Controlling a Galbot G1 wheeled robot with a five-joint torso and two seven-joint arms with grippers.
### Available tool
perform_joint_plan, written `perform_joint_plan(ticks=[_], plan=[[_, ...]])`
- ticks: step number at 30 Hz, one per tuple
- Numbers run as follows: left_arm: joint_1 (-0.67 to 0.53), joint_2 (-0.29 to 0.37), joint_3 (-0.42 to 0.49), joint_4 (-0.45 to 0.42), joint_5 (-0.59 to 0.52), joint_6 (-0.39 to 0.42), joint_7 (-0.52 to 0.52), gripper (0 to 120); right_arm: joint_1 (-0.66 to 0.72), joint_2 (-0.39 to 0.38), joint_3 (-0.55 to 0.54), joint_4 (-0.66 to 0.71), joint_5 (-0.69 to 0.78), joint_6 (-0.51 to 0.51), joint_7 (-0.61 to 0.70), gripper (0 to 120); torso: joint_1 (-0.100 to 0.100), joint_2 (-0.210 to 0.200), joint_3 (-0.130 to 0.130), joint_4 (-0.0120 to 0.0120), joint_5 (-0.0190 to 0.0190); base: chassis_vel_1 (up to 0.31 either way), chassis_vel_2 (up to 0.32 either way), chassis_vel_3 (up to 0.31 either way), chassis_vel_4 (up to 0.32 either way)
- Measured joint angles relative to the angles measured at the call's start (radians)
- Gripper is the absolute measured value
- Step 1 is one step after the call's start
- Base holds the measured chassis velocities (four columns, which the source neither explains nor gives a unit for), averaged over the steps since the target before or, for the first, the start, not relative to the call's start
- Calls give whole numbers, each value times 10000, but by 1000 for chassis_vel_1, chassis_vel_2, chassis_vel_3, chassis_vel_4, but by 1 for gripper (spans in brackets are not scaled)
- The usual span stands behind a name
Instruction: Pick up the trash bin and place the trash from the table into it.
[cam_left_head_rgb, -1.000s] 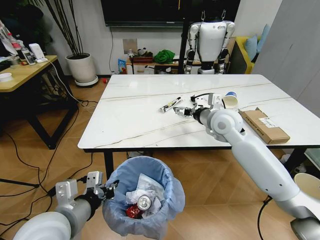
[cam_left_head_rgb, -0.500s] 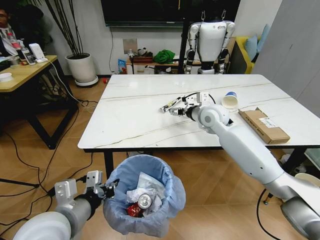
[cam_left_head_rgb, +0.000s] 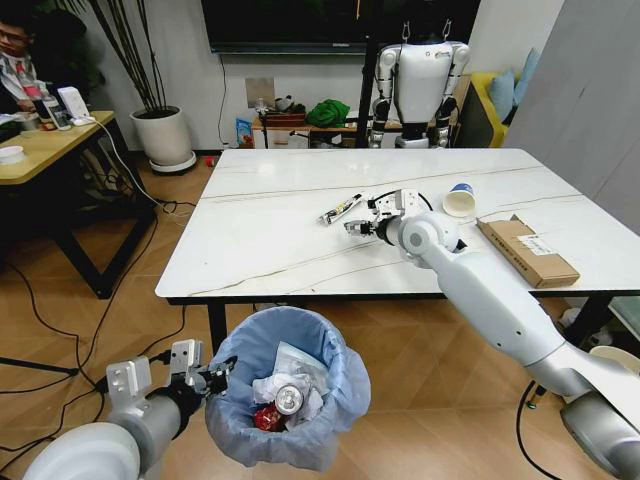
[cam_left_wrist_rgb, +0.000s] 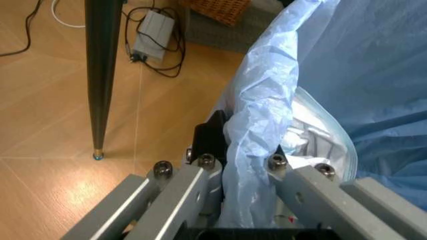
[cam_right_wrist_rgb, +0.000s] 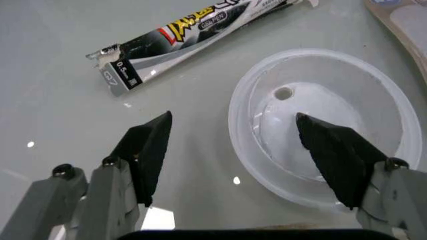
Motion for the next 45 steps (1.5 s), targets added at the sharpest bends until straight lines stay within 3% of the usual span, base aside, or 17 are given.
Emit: perform_joint_plan(ticks=[8,11,20,29,32,37,45], plan=[[-5,-16,-14,0,5,-1,18,3,-19,8,-41,-44,-70,14,-15,43,0,2,-1,1,0,0,0,0,0],[-19,-25,-13,0,20,-1,51,3,-19,2,-65,-67,-145,35,-15,26,0,2,0,0,0,0,0,0,0],[-78,-6,8,0,57,-1,143,3,-76,8,-62,-67,-243,104,-4,1,-1,2,-1,1,0,0,0,0,0],[-109,43,-9,0,36,0,104,3,-499,-210,425,987,205,157,401,0,0,1,2,1,3,0,0,0,0],[-172,65,22,0,15,0,36,3,-981,-619,906,2635,937,156,764,0,0,1,1,1,2,0,0,0,0],[-227,162,60,0,-11,0,-20,3,-1371,-1047,1275,4167,1570,192,817,0,0,1,0,-1,0,0,0,0,0],[-260,351,33,0,-114,-1,-140,3,-2303,-1997,1931,7856,2890,492,71,0,-1,2,-1,2,0,0,0,0,0]])
